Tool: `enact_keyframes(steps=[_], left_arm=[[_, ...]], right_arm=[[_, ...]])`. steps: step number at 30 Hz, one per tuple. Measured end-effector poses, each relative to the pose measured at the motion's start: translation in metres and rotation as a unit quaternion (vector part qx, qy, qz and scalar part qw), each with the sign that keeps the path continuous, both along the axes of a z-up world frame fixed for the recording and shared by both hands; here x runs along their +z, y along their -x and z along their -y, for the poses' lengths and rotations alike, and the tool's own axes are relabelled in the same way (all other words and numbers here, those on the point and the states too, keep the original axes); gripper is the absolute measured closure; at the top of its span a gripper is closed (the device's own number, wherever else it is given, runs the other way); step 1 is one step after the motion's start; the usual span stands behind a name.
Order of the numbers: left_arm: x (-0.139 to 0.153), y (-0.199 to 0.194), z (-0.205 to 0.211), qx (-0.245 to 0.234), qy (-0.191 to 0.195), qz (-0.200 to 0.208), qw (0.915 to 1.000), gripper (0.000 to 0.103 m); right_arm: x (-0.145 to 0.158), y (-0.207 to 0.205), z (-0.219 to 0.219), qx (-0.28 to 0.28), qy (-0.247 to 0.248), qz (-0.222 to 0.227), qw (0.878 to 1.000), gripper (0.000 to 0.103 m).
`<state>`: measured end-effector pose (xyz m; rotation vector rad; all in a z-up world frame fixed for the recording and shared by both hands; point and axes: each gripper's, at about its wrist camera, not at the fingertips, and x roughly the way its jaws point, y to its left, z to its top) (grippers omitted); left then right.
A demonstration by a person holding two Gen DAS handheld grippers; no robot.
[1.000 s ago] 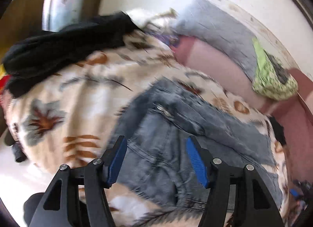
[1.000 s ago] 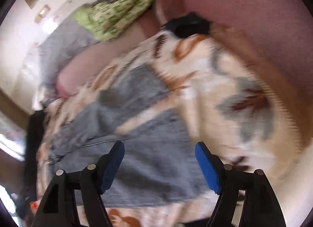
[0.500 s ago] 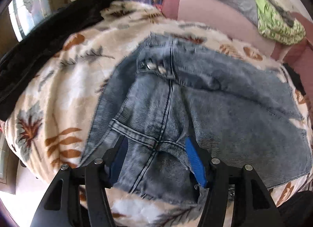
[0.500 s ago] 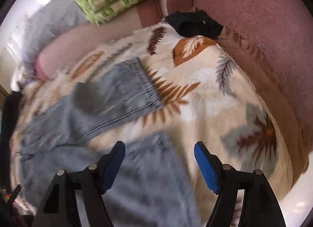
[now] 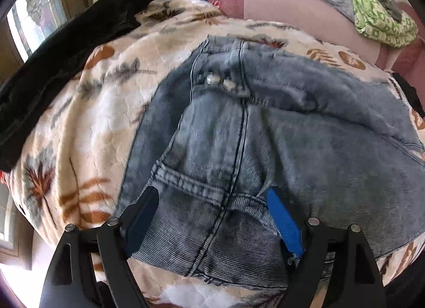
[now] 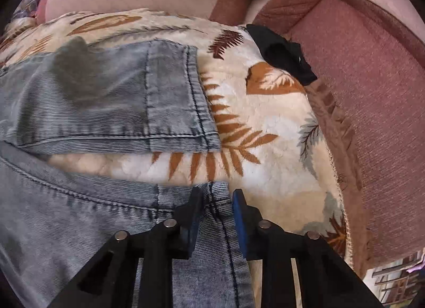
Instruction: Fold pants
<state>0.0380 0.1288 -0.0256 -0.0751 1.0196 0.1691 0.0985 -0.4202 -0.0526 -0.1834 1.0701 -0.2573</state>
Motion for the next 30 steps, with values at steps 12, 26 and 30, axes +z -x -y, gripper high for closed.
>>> enact_keyframes(steps=[12,26,30], left_arm=[[0.032,-0.154,-0.053,0.024,0.133,0.021,0.9907,0.019],[-0.014,-0.238,-0.034,-0.006,0.0,-0.065,0.9978,0.085],[-0.015,-0.242,-0.032,-0.003,-0.015,-0.058,0.9982,0.082]], right_arm=[[0.037,-0.108,0.036,-0.027,-0.181,0.037,0.982,0.037],[0.02,-0.165,0.003,0.015,-0.037,0.015,0.999,0.089],[-0.019,-0.163,0.011,0.003,-0.029,-0.035,0.999,0.085]])
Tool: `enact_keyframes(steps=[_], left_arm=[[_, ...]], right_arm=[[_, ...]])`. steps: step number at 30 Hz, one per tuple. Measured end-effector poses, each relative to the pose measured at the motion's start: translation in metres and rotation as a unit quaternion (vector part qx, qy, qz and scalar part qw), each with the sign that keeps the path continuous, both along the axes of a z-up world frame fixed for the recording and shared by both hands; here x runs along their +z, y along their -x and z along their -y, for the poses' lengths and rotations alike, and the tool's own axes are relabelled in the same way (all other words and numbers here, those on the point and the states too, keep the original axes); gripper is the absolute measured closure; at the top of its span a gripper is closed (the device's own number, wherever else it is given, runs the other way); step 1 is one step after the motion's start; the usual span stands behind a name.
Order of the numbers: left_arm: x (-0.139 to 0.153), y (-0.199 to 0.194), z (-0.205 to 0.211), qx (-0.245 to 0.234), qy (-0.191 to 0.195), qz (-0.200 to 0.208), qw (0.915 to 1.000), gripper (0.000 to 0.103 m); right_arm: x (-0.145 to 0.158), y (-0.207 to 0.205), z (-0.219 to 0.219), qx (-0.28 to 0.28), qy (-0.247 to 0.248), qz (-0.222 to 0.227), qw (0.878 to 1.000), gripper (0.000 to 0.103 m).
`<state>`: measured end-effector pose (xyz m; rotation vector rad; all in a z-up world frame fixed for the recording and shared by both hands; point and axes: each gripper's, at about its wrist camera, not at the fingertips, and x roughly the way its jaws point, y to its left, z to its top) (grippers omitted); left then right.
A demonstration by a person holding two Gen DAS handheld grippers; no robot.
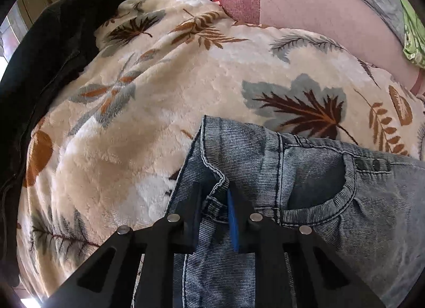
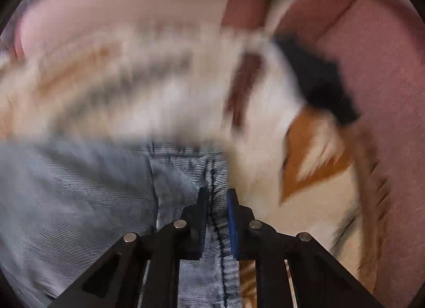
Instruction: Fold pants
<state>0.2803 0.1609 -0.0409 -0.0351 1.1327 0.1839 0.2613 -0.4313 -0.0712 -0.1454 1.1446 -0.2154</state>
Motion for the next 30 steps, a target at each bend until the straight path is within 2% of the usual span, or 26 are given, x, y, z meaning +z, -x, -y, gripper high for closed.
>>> enact_keyframes(steps=[1,2,3,4,5,7,9,10,11,12,13,14,16,20,26,30], left_arm=[[0.001,0.001,-0.001,0.001,0.0,0.002,1.0,0.082],[0.003,0.0,-0.005,0.0,0.006,0.004,1.0,0.082],[0.007,0.001,-0.008,0.001,0.012,0.009,0.9999,0.078],[0.011,0.001,-0.011,0.002,0.02,0.018,0.9996,0.072],[0.015,0.002,-0.014,0.004,0.026,0.026,0.9993,0.067],[0.024,-0.003,-0.021,0.016,0.046,0.053,0.9974,0.042],[0.024,-0.011,-0.023,0.02,0.064,0.056,0.9962,0.042],[0.021,-0.02,-0.023,0.017,0.074,0.046,0.996,0.042],[0.018,-0.025,-0.02,0.016,0.075,0.037,0.9964,0.042],[0.012,-0.031,-0.017,0.015,0.069,0.021,0.9973,0.058],[0.005,-0.037,-0.014,0.015,0.054,0.0,0.9984,0.089],[0.001,-0.04,-0.011,0.015,0.038,-0.009,0.9991,0.096],[0.001,-0.046,-0.005,0.013,0.021,-0.009,0.9996,0.1],[0.012,-0.044,-0.006,0.029,0.025,0.009,0.9992,0.101],[0.08,0.014,-0.012,0.027,0.048,0.113,0.9921,0.101],[0.13,0.091,-0.019,0.018,0.075,0.18,0.9807,0.101]], right_arm=[[0.006,0.001,0.003,-0.007,-0.017,0.01,1.0,0.082],[0.016,0.001,0.012,-0.018,-0.071,0.021,0.997,0.063],[0.023,0.002,0.018,-0.027,-0.105,0.032,0.994,0.036],[0.029,0.0,0.023,-0.037,-0.124,0.045,0.991,0.028],[0.036,-0.005,0.027,-0.048,-0.138,0.062,0.987,0.025],[0.044,-0.014,0.035,-0.06,-0.157,0.078,0.983,0.025],[0.033,-0.035,0.043,-0.076,-0.175,0.06,0.98,0.025],[0.027,-0.041,0.044,-0.079,-0.183,0.045,0.979,0.026],[0.017,-0.047,0.045,-0.078,-0.19,0.024,0.978,0.035],[0.005,-0.053,0.04,-0.068,-0.19,-0.002,0.979,0.076],[-0.001,-0.054,0.034,-0.065,-0.168,-0.014,0.984,0.08],[-0.001,-0.053,0.03,-0.06,-0.156,-0.012,0.986,0.081],[0.002,-0.054,0.022,-0.049,-0.139,-0.009,0.989,0.085],[0.031,-0.041,0.025,-0.051,-0.128,0.035,0.99,0.086],[0.097,0.009,0.029,-0.039,-0.153,0.117,0.981,0.086],[0.144,0.082,0.038,-0.028,-0.183,0.181,0.966,0.086]])
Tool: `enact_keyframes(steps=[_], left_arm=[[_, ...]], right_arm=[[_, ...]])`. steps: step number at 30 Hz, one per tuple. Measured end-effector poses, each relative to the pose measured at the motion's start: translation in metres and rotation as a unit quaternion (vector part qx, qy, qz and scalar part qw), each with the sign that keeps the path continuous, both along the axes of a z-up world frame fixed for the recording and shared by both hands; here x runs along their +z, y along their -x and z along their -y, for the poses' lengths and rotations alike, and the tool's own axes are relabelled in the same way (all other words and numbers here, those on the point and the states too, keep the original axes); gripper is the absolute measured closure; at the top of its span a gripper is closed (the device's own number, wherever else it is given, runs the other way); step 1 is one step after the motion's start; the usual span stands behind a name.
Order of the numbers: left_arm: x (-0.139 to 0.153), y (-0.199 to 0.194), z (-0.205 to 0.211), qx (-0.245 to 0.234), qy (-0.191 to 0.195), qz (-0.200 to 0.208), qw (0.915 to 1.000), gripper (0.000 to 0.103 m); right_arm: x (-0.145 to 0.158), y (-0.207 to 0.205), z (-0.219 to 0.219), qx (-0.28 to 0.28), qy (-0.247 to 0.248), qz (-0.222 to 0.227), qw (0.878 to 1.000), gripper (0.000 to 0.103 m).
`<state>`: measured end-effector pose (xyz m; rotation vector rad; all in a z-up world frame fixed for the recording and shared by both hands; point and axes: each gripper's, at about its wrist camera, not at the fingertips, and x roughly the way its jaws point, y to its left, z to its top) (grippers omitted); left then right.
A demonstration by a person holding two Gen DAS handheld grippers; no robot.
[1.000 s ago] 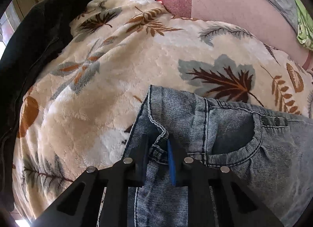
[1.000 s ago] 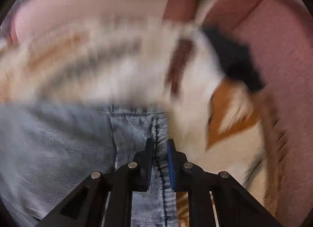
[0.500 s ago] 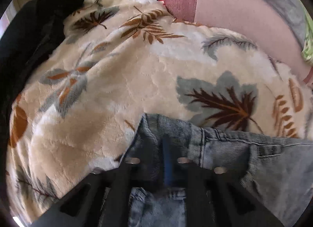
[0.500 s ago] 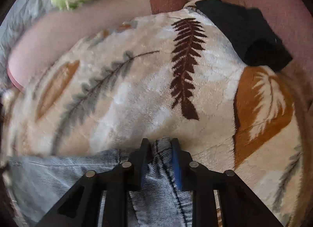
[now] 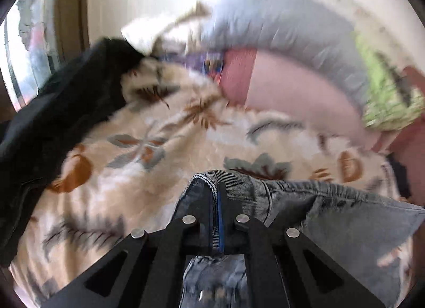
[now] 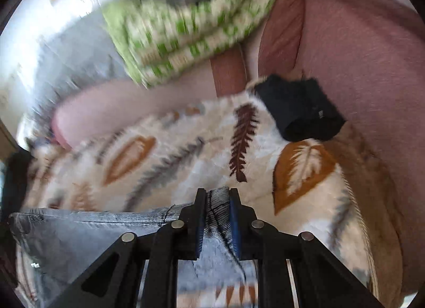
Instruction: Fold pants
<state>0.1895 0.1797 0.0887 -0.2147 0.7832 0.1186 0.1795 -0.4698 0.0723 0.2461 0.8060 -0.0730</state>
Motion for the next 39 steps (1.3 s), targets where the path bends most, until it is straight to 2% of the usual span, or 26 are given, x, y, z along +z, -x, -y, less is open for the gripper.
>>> enact_keyframes(steps=[3,5,7,8,9,10,12,13,15,17,18,19,21,23,24,25,26,27,28,29,32,33,34,35,36,39], left_arm=[[0.013,0.068,-0.006,-0.014,0.01,0.02,0.9997,0.1],[0.003,0.11,-0.009,-0.04,0.023,0.005,0.9989,0.1],[-0.025,0.144,-0.008,-0.077,0.0,-0.043,0.9961,0.096],[-0.04,0.158,-0.011,-0.085,-0.006,-0.063,0.9944,0.096],[-0.05,0.165,-0.014,-0.093,-0.007,-0.085,0.9919,0.094],[-0.065,0.176,-0.023,-0.089,-0.009,-0.118,0.989,0.094],[-0.072,0.188,-0.034,-0.063,-0.029,-0.139,0.9878,0.094],[-0.069,0.191,-0.039,-0.055,-0.055,-0.141,0.987,0.094],[-0.052,0.189,-0.039,-0.044,-0.078,-0.114,0.9894,0.09],[-0.036,0.184,-0.031,-0.049,-0.069,-0.09,0.9924,0.069],[-0.03,0.182,-0.025,-0.051,-0.057,-0.077,0.9941,0.043],[-0.024,0.179,-0.012,-0.053,-0.045,-0.053,0.9962,0.029],[-0.023,0.176,0.016,-0.073,-0.054,-0.024,0.9956,0.028],[-0.039,0.167,0.038,-0.089,-0.078,-0.044,0.992,0.028],[-0.056,0.159,0.051,-0.101,-0.086,-0.069,0.9888,0.028],[-0.071,0.153,0.058,-0.109,-0.091,-0.091,0.9857,0.028],[-0.096,0.145,0.062,-0.107,-0.103,-0.137,0.9794,0.028],[-0.108,0.143,0.062,-0.102,-0.109,-0.161,0.9755,0.028],[-0.124,0.14,0.058,-0.101,-0.099,-0.172,0.9748,0.028],[-0.125,0.141,0.054,-0.101,-0.091,-0.166,0.9767,0.028],[-0.117,0.134,0.047,-0.109,-0.093,-0.171,0.9747,0.028],[-0.119,0.13,0.045,-0.118,-0.094,-0.179,0.9722,0.028],[-0.121,0.126,0.04,-0.126,-0.088,-0.188,0.9702,0.028],[-0.12,0.127,0.041,-0.129,-0.082,-0.191,0.9697,0.027],[-0.118,0.129,0.042,-0.13,-0.08,-0.194,0.9691,0.027],[-0.109,0.128,0.04,-0.131,-0.077,-0.195,0.969,0.027]], right_arm=[[0.016,0.07,0.005,0.01,-0.017,0.023,1.0,0.086],[0.006,0.112,0.008,0.011,-0.018,0.013,1.0,0.086],[-0.026,0.144,0.009,0.023,-0.014,-0.025,0.999,0.081],[-0.055,0.159,0.008,0.049,-0.023,-0.078,0.996,0.075],[-0.079,0.171,0.008,0.065,-0.032,-0.125,0.99,0.064],[-0.095,0.183,0.01,0.07,-0.036,-0.152,0.985,0.06],[-0.11,0.209,0.021,0.054,-0.045,-0.173,0.982,0.051],[-0.108,0.213,0.027,0.043,-0.05,-0.169,0.983,0.049],[-0.088,0.217,0.043,0.004,-0.072,-0.136,0.988,0.035],[-0.072,0.208,0.049,-0.014,-0.105,-0.109,0.988,0.026],[-0.07,0.202,0.048,-0.013,-0.117,-0.106,0.987,0.024],[-0.07,0.194,0.044,-0.01,-0.13,-0.11,0.985,0.024],[-0.09,0.178,0.037,-0.019,-0.152,-0.163,0.975,0.024],[-0.116,0.17,0.03,-0.033,-0.17,-0.204,0.964,0.024],[-0.123,0.168,0.026,-0.031,-0.165,-0.209,0.963,0.033],[-0.127,0.165,0.022,-0.026,-0.148,-0.213,0.965,0.046],[-0.13,0.166,0.014,-0.013,-0.122,-0.217,0.968,0.06],[-0.125,0.166,0.006,0.0,-0.093,-0.211,0.973,0.067],[-0.119,0.167,0.0,0.013,-0.071,-0.206,0.976,0.068],[-0.105,0.168,-0.01,0.032,-0.027,-0.197,0.98,0.069],[-0.092,0.171,-0.024,0.063,0.06,-0.189,0.978,0.069],[-0.105,0.167,-0.028,0.091,0.067,-0.219,0.969,0.066],[-0.115,0.164,-0.025,0.101,0.069,-0.237,0.964,0.063],[-0.13,0.162,-0.023,0.098,0.069,-0.25,0.961,0.049],[-0.133,0.161,-0.012,0.073,0.057,-0.241,0.966,0.031],[-0.112,0.168,0.01,0.029,0.008,-0.208,0.978,0.028]])
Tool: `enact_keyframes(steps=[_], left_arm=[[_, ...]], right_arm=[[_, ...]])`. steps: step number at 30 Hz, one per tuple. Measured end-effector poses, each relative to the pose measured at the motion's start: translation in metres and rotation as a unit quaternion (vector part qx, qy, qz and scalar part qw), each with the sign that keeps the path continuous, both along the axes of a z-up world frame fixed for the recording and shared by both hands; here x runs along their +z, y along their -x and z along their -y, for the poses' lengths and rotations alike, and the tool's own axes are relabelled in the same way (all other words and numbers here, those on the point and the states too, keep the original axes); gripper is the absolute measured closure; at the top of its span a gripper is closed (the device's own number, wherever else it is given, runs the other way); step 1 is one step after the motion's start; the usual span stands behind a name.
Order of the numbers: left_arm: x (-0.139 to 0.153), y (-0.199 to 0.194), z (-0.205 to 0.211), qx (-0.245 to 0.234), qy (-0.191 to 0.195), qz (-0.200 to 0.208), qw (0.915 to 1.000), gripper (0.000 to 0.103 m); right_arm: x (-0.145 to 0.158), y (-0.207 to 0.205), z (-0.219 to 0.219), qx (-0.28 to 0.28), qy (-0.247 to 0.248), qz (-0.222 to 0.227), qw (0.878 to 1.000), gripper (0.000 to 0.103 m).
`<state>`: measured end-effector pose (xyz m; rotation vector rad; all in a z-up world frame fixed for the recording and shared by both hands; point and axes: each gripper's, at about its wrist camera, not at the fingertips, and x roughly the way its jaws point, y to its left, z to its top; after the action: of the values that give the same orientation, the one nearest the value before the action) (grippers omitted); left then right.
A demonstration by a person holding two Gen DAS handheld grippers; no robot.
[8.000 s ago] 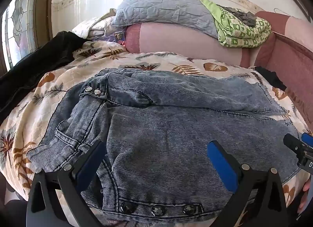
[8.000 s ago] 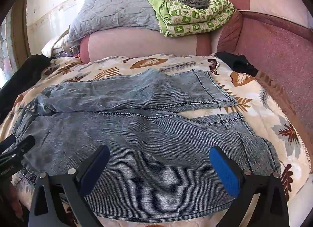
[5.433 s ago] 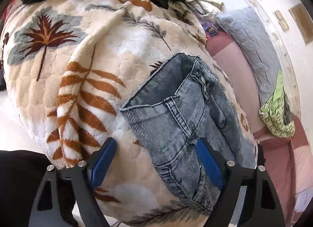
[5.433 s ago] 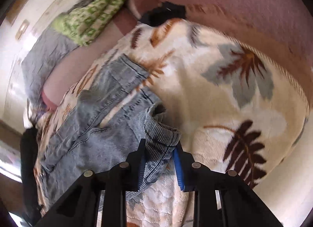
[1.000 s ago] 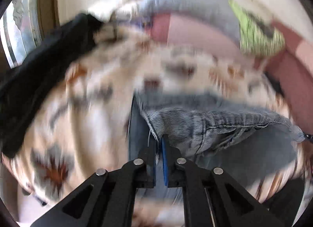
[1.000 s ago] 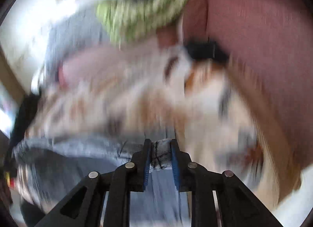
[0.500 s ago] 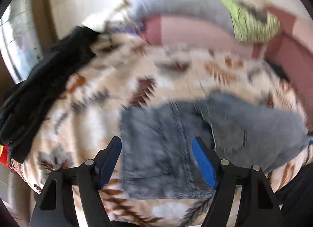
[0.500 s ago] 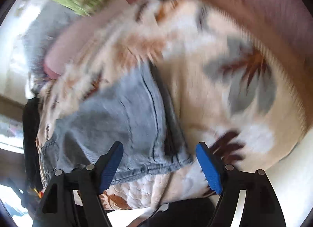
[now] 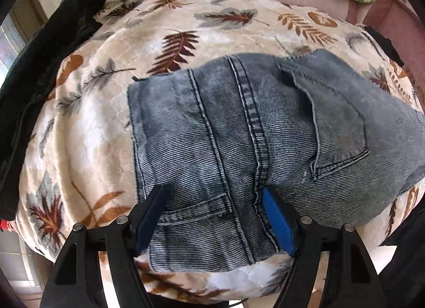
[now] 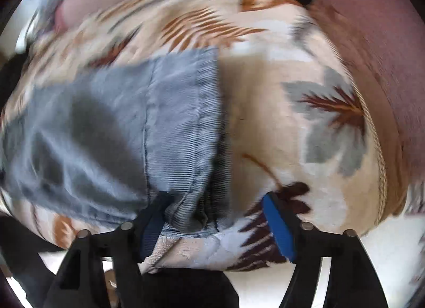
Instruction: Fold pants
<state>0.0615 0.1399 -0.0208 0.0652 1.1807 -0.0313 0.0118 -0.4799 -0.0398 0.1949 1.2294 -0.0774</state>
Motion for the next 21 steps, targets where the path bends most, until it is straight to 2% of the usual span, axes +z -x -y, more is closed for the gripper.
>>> enact_keyframes(steps=[2,4,6,7,9,10,12,16,18,20,21], left_arm=[[0.016,0.015,-0.001,0.008,0.009,0.021,0.9997,0.027],[0.028,0.021,-0.009,0.027,0.039,0.034,0.9983,0.027],[0.036,0.029,-0.021,0.076,0.056,0.048,0.9943,0.027],[0.041,0.036,-0.032,0.116,0.077,0.061,0.9884,0.027],[0.043,0.045,-0.049,0.162,0.128,0.077,0.9754,0.027],[0.042,0.05,-0.06,0.192,0.153,0.078,0.9662,0.027],[0.029,0.056,-0.072,0.24,0.184,0.053,0.9517,0.027],[0.004,0.065,-0.078,0.286,0.246,0.009,0.9262,0.028],[0.0,0.066,-0.075,0.293,0.251,0.009,0.9226,0.029],[-0.005,0.066,-0.071,0.299,0.265,0.001,0.9166,0.042],[-0.006,0.064,-0.069,0.301,0.263,-0.005,0.9166,0.062]], right_arm=[[0.024,0.01,0.007,-0.03,0.002,0.038,0.999,0.028],[0.043,0.017,0.004,-0.033,-0.028,0.071,0.997,0.028],[0.059,0.022,-0.009,-0.025,-0.082,0.105,0.991,0.026],[0.062,0.024,-0.017,-0.016,-0.1,0.114,0.988,0.026],[0.058,0.02,-0.043,0.006,-0.135,0.116,0.984,0.025],[0.053,0.02,-0.054,0.012,-0.147,0.113,0.983,0.025],[0.037,0.014,-0.079,0.031,-0.178,0.104,0.978,0.025],[0.005,0.009,-0.116,0.051,-0.211,0.077,0.973,0.025],[-0.002,0.004,-0.131,0.058,-0.222,0.074,0.971,0.025],[-0.004,0.005,-0.135,0.057,-0.229,0.069,0.969,0.025],[-0.005,0.003,-0.137,0.056,-0.234,0.068,0.968,0.025]])
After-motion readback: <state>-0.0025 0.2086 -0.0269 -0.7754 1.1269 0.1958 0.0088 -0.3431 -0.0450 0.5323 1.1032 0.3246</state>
